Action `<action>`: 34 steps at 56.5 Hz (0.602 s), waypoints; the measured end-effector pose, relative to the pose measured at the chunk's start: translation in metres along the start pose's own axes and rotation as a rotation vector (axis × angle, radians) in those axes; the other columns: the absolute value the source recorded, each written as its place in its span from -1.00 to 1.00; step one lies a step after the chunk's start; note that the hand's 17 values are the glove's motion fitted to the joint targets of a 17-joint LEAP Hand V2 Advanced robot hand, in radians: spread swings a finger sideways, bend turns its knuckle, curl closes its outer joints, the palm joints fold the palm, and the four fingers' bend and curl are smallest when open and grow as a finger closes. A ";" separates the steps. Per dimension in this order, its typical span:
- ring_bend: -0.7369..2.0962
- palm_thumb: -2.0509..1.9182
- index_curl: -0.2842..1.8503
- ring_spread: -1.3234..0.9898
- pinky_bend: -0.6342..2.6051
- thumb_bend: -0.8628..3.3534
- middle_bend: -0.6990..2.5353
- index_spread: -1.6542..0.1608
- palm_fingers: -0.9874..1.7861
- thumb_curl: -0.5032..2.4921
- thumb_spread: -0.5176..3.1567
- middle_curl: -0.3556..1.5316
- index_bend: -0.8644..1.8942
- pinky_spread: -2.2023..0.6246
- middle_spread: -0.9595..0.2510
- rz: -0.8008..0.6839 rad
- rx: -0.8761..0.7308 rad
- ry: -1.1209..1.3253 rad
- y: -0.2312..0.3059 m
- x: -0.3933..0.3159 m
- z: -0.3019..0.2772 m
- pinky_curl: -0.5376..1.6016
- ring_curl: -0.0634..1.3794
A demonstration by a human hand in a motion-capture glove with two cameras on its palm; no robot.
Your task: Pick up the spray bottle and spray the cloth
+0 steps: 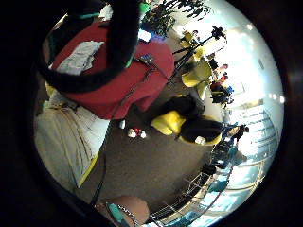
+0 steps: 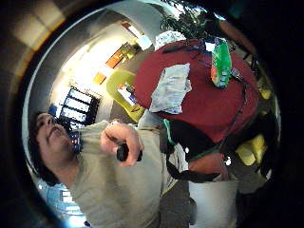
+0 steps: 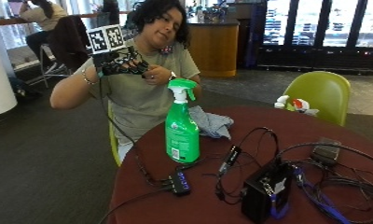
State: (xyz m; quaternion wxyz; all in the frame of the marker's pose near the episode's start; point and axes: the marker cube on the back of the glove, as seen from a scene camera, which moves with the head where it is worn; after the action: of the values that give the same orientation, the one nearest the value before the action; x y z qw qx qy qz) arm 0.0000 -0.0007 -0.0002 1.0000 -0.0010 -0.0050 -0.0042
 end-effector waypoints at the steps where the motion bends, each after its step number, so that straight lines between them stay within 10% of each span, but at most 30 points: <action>1: -0.25 0.23 -0.68 0.12 -0.45 -0.48 -0.39 0.61 0.12 -0.60 -0.49 -0.54 -0.22 0.61 0.60 -0.001 0.000 -0.001 0.000 0.000 0.000 -0.44 -0.80; 34: -0.24 0.33 -0.51 0.08 -0.46 -0.54 -0.43 0.41 0.09 -0.46 -0.12 -0.33 -0.27 0.69 0.59 0.173 0.004 -0.192 -0.020 0.037 0.036 -0.24 -0.55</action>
State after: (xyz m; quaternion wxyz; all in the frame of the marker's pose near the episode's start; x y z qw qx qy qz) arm 0.0368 -0.0213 0.0361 0.9915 0.0003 -0.1007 0.0824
